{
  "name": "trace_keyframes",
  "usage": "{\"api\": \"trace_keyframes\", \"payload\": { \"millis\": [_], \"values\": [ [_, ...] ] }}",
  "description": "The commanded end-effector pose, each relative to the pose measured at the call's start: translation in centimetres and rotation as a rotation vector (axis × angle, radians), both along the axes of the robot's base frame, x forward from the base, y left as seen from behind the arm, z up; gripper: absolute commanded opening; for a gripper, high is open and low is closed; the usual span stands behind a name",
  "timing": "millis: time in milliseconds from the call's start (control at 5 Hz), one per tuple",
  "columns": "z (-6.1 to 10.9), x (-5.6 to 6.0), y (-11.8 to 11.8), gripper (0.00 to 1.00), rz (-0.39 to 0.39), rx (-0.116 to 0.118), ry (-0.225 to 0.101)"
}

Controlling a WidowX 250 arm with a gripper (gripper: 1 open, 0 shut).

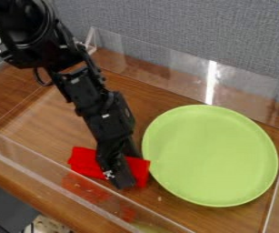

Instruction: Move the red object from the green plate to the table

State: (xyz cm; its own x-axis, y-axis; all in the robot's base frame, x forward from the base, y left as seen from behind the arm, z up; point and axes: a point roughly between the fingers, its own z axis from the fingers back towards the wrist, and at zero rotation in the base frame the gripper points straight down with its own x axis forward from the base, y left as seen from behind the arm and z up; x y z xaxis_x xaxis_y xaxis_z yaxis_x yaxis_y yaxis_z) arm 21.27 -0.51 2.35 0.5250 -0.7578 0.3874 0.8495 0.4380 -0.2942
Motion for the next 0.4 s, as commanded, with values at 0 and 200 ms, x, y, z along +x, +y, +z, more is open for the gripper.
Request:
{"api": "trace_keyframes", "payload": {
  "millis": [0,200],
  "values": [
    [-1.20,-1.76,0.71,0.00,0.084,-0.020,0.159],
    [-1.23,-1.29,1.09,0.00,0.063,-0.020,0.164]
  ]
}}
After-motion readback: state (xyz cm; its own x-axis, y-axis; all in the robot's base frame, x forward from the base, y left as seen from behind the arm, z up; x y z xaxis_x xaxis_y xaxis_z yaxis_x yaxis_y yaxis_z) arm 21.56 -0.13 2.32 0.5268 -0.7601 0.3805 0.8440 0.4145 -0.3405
